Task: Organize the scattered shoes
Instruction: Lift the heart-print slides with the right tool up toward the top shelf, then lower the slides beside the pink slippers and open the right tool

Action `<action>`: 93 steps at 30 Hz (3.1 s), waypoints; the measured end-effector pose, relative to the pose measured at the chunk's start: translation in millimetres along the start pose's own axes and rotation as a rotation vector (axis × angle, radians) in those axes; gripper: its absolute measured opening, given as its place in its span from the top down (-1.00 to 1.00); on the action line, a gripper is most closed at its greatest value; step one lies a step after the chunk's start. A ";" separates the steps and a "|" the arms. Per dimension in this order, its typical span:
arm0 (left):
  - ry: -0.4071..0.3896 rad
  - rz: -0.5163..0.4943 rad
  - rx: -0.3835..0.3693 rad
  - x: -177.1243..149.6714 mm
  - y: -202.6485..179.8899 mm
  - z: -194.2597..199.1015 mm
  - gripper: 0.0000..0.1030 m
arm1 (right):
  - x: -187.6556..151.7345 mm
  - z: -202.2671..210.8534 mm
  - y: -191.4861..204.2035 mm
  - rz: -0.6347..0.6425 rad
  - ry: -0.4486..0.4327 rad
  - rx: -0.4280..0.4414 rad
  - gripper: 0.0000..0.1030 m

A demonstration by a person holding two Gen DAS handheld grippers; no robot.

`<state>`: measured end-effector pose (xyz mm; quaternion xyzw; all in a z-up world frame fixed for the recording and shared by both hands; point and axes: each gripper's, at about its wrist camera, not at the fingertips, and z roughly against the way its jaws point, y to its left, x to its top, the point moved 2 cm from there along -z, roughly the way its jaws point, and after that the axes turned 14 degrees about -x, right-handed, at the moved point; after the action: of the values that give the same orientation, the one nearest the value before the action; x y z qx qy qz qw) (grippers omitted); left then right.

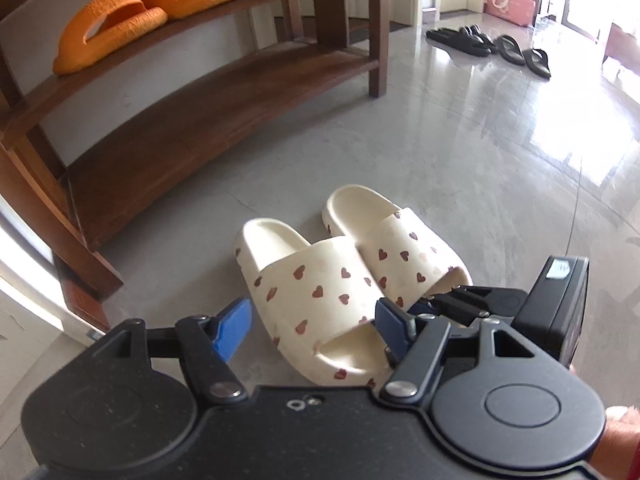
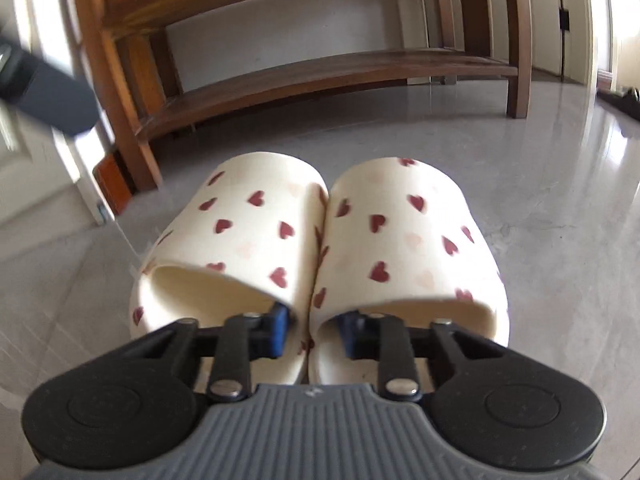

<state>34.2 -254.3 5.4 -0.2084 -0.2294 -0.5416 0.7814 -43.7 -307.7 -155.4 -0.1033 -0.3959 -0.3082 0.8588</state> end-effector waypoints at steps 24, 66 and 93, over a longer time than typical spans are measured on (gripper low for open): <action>-0.236 0.197 0.067 209.2 -50.6 207.1 -0.33 | 261.6 245.2 -112.8 -0.115 -0.055 0.037 0.51; -0.431 0.428 0.236 526.3 143.6 314.2 -0.33 | 710.7 152.5 -56.1 0.217 -0.195 0.024 -0.04; -0.285 0.491 0.368 526.9 67.9 344.0 -0.33 | 764.0 255.7 -95.0 -0.037 -0.029 0.179 -0.99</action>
<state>214.7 -430.2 585.9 -0.1864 -0.3731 -0.2524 0.8731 120.1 -616.8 576.5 -0.0232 -0.4359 -0.2860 0.8531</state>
